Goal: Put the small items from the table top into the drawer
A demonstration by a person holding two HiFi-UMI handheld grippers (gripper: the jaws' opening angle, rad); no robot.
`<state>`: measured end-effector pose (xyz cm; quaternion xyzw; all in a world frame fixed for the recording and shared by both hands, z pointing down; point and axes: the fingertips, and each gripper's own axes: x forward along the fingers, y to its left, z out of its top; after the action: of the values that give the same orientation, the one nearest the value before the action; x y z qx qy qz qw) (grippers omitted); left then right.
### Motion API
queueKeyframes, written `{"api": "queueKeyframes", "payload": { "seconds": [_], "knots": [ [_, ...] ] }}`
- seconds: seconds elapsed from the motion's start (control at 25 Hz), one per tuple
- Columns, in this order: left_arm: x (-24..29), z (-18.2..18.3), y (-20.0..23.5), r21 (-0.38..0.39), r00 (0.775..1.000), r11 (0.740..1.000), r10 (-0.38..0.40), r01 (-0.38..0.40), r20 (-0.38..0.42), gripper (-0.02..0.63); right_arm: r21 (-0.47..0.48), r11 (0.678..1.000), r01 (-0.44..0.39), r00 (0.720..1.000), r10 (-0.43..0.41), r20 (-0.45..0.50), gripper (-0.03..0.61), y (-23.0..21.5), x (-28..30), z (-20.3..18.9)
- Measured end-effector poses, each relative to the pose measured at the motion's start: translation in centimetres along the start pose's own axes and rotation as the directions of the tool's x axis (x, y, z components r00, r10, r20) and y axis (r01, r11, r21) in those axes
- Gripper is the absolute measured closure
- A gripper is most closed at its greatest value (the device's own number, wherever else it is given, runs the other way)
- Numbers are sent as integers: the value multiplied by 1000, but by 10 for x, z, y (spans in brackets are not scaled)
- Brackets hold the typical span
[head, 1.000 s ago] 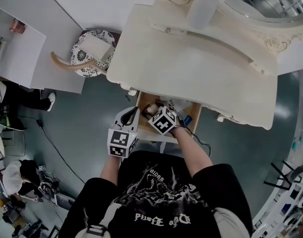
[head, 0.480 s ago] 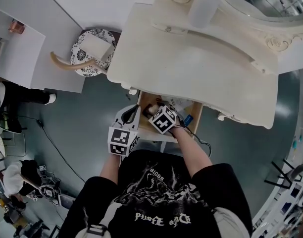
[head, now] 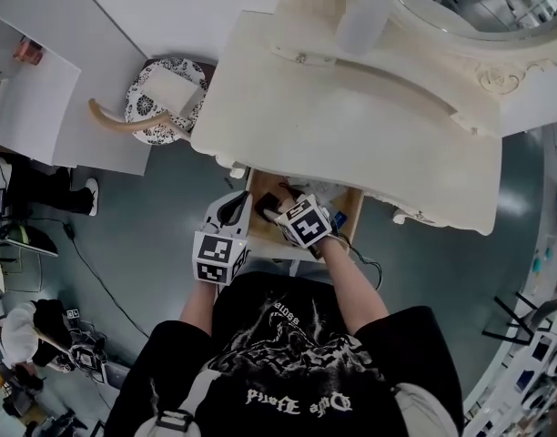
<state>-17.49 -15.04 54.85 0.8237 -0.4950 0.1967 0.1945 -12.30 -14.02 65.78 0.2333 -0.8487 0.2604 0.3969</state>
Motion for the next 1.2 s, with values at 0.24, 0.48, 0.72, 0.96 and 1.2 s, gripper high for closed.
{"api": "queueKeyframes", "payload": {
  "seconds": [0.24, 0.48, 0.72, 0.96, 1.2],
  "knots": [
    [4, 17, -15, 10, 999, 1000, -30, 30, 38, 598, 68, 998, 17, 992, -25, 124, 265, -8, -45, 12],
    [8, 35, -32, 41, 995, 997, -61, 58, 81, 598, 132, 984, 119, 955, -150, 256, 265, -33, -99, 20],
    [12, 46, -47, 34, 989, 996, -84, 81, 121, 598, 215, 958, 189, 893, -259, 368, 267, -47, -145, 22],
    [12, 51, -65, 45, 983, 992, -122, 117, 135, 598, 235, 936, 262, 838, -341, 426, 281, -56, -186, 18],
    [11, 50, -74, 58, 980, 988, -148, 142, 136, 598, 299, 898, 325, 788, -431, 439, 370, -73, -212, 0]
  ]
}}
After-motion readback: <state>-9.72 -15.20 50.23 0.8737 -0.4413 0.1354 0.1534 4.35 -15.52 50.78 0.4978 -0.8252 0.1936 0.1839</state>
